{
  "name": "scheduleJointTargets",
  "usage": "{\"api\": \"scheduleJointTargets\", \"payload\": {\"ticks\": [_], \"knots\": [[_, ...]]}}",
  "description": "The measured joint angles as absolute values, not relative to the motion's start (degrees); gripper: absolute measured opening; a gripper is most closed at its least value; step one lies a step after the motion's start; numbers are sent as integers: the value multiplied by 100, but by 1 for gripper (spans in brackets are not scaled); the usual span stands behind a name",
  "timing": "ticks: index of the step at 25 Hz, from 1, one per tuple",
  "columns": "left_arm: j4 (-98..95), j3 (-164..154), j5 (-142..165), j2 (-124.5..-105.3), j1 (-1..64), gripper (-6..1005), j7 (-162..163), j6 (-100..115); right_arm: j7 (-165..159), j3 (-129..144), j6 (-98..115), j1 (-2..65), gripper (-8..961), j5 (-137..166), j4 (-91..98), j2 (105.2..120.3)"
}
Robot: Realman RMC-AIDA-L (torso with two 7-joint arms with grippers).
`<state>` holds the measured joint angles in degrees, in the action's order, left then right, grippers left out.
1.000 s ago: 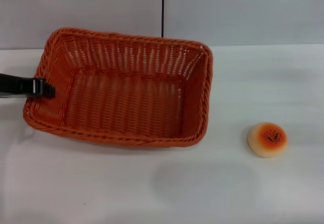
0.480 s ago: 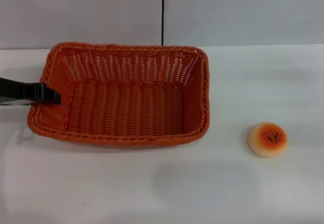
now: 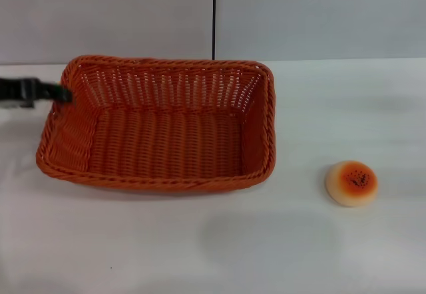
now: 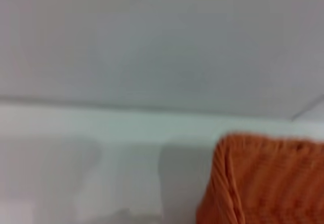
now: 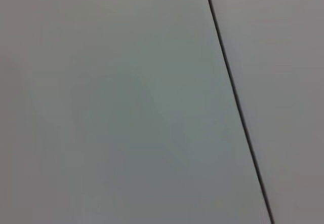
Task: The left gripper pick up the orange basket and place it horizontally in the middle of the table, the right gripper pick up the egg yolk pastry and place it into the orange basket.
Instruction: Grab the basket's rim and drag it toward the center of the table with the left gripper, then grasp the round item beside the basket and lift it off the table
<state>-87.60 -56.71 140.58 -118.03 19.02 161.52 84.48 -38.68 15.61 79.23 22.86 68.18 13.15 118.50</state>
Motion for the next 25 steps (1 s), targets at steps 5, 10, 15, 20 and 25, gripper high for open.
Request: {"api": "scheduleJointTargets", "payload": {"ticks": [5,10,15,20,25], "knots": [[-8766,-4919,13151,-11812,1772,795,15182,8114,-4701,2281,8034,1996,552,6976,1865,11866],[-8491,-4730,11969,-11821,1482,835,14000,7516,-6653,2681,7872,1699,553,8111,3193,11852],[-7641,-4769,10549,-11847,1160,835,12040,6892,-9846,2730,8251,1712,553,10973,5556,11838],[-6228,-4764,8702,-11839,1106,834,9841,6879,-11835,2752,9514,2288,552,13026,6510,11585],[-5056,-4767,7445,-11842,1165,833,7840,7354,-12951,3049,10579,3033,552,14425,6381,11403]]}}
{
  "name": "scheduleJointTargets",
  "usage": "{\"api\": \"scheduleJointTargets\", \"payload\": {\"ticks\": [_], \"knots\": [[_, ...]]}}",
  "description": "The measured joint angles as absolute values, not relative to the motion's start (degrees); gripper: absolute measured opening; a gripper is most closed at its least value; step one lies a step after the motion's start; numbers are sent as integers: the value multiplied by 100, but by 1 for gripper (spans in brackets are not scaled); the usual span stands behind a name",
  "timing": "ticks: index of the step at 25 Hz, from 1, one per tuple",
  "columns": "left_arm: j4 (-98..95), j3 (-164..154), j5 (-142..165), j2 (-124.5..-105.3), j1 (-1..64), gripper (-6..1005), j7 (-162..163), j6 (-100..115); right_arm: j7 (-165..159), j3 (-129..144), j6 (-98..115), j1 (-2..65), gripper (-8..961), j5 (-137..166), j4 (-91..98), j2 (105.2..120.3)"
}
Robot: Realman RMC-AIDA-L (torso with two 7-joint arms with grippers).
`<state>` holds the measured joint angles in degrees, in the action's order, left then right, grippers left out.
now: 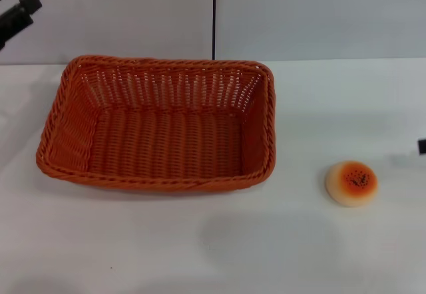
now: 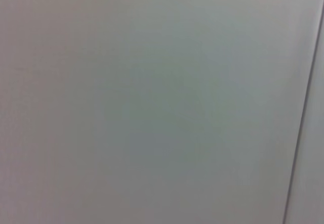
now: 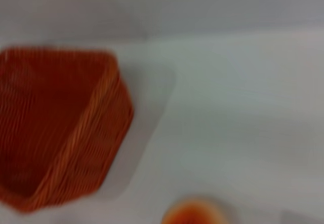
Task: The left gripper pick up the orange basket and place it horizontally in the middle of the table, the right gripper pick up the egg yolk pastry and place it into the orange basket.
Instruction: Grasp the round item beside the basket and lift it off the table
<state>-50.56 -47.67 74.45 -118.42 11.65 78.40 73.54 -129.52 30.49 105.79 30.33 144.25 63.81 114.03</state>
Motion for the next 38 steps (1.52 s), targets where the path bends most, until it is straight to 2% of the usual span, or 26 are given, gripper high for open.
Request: {"api": "scheduleJointTargets", "payload": {"ticks": [11,14,15,18,28,32,38], "knots": [[-3969,-4767,6721,-11850,1202,828,6674,7765,-13245,3733,10313,3614,553,14589,5177,11385],[-3959,-4787,6709,-11854,1192,827,6658,7816,-13102,3748,9916,3756,552,14601,4548,11313],[-3956,-4815,6706,-11854,1191,828,6661,7832,-13034,3809,9681,3849,552,14623,4170,11242],[-3951,-4895,6704,-11851,1210,828,6674,7843,-12983,3931,9375,3895,552,14636,3864,11190],[-3817,-5020,6694,-11852,1337,827,6698,7859,-12701,3944,8668,3917,548,14614,3648,11276],[-3769,-5053,6691,-11850,1338,827,6704,7846,-12694,3902,8685,3835,406,14526,3863,11310],[-3656,-5063,6688,-11852,1379,827,6632,7892,-12799,3889,9273,3332,175,13624,4967,11323]]}}
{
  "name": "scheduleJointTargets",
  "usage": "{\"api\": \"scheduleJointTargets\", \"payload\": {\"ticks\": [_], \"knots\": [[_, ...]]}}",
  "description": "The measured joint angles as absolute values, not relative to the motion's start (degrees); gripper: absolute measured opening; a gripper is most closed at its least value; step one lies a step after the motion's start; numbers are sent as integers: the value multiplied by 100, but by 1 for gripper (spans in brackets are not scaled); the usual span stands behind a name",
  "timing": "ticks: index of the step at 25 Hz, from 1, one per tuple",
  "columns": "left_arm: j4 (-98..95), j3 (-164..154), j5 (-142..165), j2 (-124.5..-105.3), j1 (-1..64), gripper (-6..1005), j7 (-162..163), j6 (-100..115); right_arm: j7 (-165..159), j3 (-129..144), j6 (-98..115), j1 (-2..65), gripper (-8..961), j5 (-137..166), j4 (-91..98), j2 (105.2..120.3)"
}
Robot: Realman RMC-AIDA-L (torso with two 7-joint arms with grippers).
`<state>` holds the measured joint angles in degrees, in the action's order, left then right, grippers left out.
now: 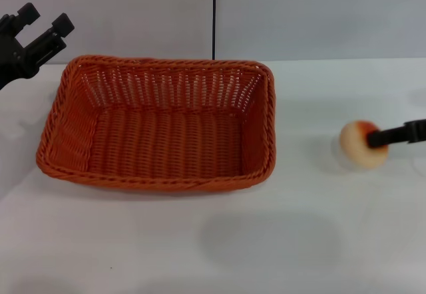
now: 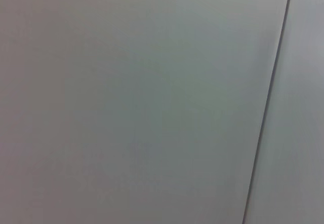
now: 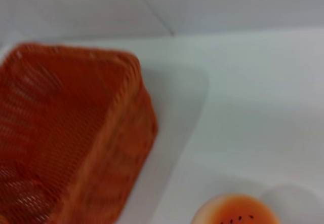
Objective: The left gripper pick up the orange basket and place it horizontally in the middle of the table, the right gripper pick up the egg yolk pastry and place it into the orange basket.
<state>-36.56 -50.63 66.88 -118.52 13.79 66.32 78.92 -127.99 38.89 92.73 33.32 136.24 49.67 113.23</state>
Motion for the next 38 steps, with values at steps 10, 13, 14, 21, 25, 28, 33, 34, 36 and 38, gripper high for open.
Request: {"api": "scheduleJointTargets", "payload": {"ticks": [10,13,14,21,25,28,33,34,36,38], "knots": [[-3533,-5060,6659,-11861,1482,828,6634,7843,-12925,3854,10563,3257,109,12412,6110,11270],[-3372,-5062,6667,-11852,1566,828,6631,7846,-12793,3882,10609,3476,97,12262,5980,11267],[-3321,-5062,6682,-11845,1592,828,6629,7847,-12692,3884,10605,3628,93,12239,5872,11270],[-3271,-5063,6699,-11850,1600,828,6618,7845,-11868,4213,10077,4649,50,12231,4638,11304],[-3186,-5124,6709,-11858,1605,828,6616,7844,-11195,4691,9277,5093,48,12232,4018,11511],[-3157,-5131,6707,-11854,1609,828,6615,7845,-10864,4814,8934,5163,43,12229,3923,11641],[-3120,-5135,6690,-11863,1608,828,6612,7849,-10261,4984,7992,5212,114,12064,3716,11852],[-3117,-5144,6695,-11867,1608,828,6611,7850,-10199,4995,7840,5214,139,12018,3665,11875],[-3109,-5188,6701,-11867,1606,827,6606,7849,-10011,5005,7746,5206,176,11852,3570,11884],[-3109,-5218,6701,-11864,1584,827,6596,7846,-9896,5005,7771,5144,213,11664,3558,11883]]}}
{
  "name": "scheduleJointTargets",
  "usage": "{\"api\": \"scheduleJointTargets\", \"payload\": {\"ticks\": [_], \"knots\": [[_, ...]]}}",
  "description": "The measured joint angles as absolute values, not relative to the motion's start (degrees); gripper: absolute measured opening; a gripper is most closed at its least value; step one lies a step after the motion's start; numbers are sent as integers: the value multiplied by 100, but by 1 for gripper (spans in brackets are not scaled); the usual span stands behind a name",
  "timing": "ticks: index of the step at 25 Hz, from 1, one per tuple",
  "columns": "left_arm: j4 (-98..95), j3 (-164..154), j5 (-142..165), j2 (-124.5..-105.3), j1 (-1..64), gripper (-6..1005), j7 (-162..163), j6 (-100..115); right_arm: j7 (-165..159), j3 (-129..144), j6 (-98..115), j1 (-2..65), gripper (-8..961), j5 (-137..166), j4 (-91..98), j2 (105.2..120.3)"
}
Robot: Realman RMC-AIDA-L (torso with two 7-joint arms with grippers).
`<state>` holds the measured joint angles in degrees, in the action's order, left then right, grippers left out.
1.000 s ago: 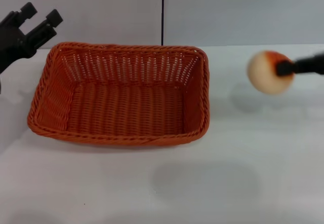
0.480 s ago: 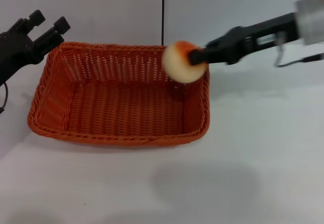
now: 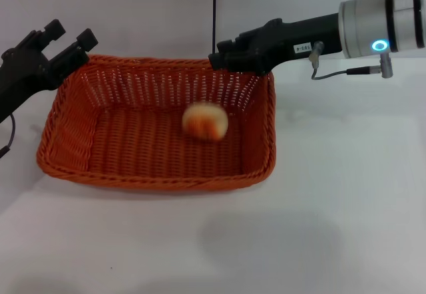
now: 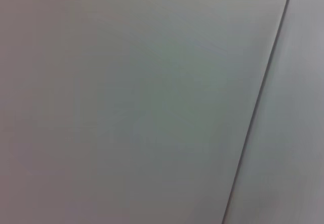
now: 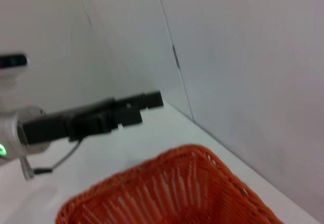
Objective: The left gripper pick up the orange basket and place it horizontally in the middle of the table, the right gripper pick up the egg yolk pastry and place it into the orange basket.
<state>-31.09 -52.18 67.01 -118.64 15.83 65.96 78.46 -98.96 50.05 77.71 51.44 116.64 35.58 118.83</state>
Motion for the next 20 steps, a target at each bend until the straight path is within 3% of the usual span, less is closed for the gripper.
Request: {"api": "scheduleJointTargets", "payload": {"ticks": [4,7,8,12,20], "knots": [[-3106,-5222,6685,-11862,1526,827,6462,7885,-9903,4984,8253,4807,287,11334,3996,11880],[-3072,-5222,6677,-11860,1485,827,6279,7960,-10101,4991,8974,4007,342,10669,5035,11884],[-3057,-5222,6677,-11860,1467,827,6161,8005,-10101,4991,8974,4007,382,10669,5035,11884],[-3031,-5211,6674,-11858,1401,828,5962,8100,-9751,5001,9216,2875,544,9515,5708,11884],[-2817,-4942,6664,-11818,1253,828,5365,8417,-7171,4916,9198,1416,645,7199,4438,11890]]}}
